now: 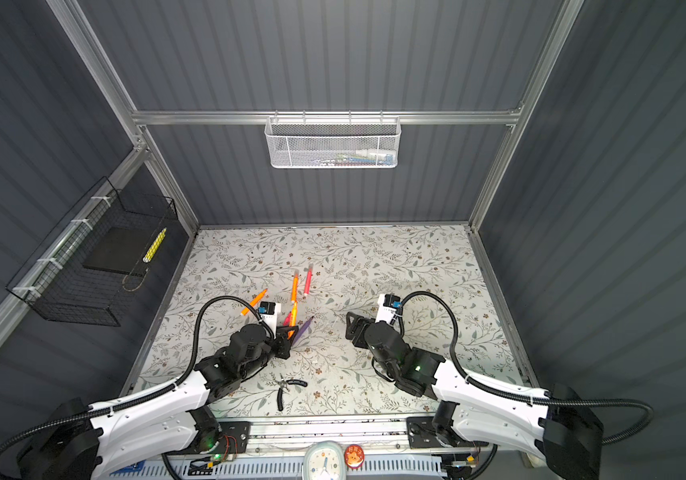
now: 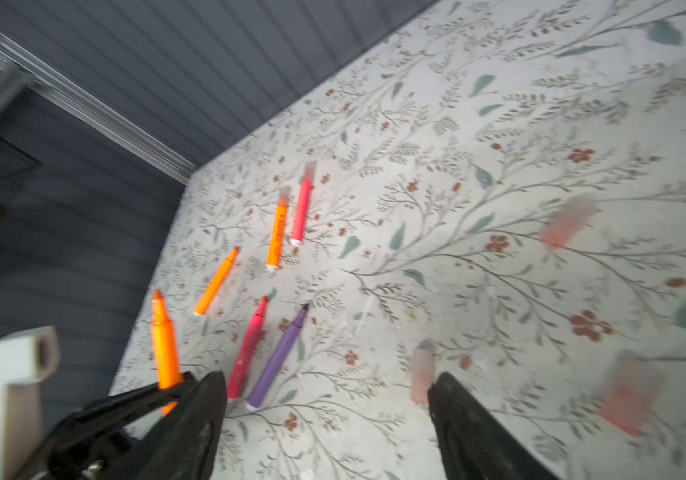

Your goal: Insert the pens into the pen caps

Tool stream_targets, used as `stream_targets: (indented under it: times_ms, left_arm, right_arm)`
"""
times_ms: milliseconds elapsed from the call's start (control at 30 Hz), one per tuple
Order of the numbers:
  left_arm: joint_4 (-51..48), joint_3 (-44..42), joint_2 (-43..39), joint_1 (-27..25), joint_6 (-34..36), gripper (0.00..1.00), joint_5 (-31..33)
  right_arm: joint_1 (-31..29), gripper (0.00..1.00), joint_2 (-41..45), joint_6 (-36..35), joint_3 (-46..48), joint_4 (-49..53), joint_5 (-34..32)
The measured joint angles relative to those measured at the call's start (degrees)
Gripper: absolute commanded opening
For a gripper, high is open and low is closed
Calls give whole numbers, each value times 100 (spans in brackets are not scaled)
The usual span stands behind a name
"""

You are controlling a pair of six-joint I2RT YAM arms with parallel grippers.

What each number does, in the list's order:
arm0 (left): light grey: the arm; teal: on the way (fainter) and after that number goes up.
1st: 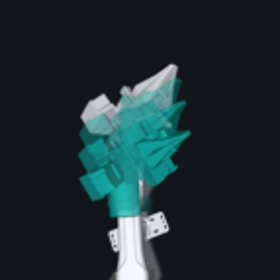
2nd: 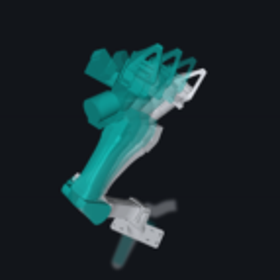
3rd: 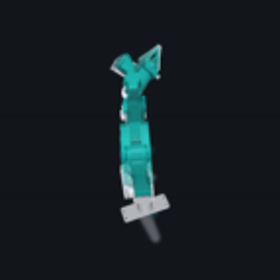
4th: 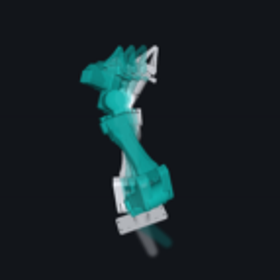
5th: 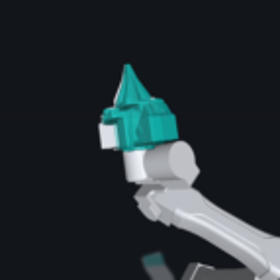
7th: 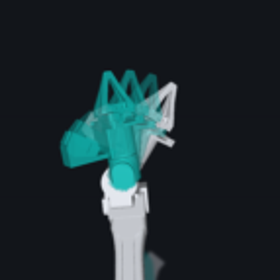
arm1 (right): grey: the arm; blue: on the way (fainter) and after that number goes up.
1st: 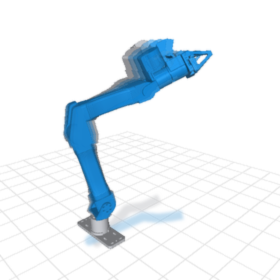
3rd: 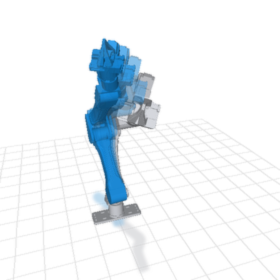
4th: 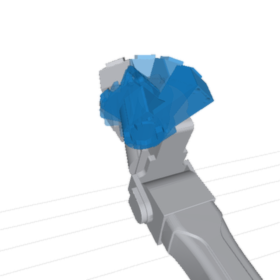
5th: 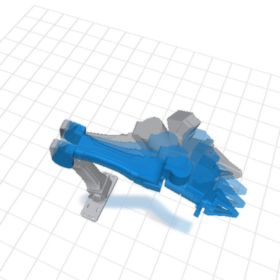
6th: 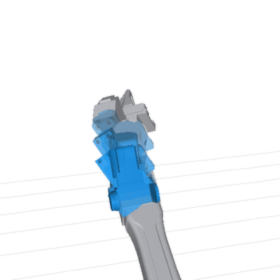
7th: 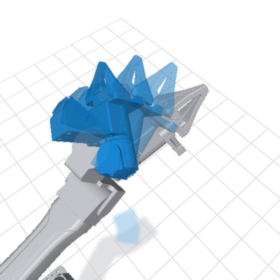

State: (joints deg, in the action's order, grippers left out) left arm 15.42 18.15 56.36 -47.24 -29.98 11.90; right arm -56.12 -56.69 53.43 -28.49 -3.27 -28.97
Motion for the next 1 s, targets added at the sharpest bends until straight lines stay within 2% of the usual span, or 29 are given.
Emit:
stream_targets:
  times_ms: [100,300,433,467,500,600,767,1000]
  left_arm:
    - [-24,-138,-234,0,-52,0,131]
    - [52,-221,-439,11,-109,0,160]
    - [83,-278,-446,177,-138,1,-39]
    - [90,-278,-437,225,-138,4,-111]
    - [109,-278,-420,267,-140,5,-177]
    - [216,-278,-269,352,-164,0,-367]
    - [254,-278,-186,380,-229,0,-444]
    - [-190,-280,-586,380,-660,0,48]
  right_arm:
    - [107,75,-363,-85,-238,586,-4]
    - [426,67,-1716,-363,-1196,1287,352]
    - [492,66,-2579,-474,-1797,1668,527]
    - [509,65,-2721,-494,-1871,1725,570]
    - [520,65,-2820,-514,-1917,1779,619]
    - [564,63,-3040,-586,-1991,1895,758]
    - [599,58,-3362,-636,-2173,2074,935]
    - [669,51,-3825,-715,-2345,2194,1091]
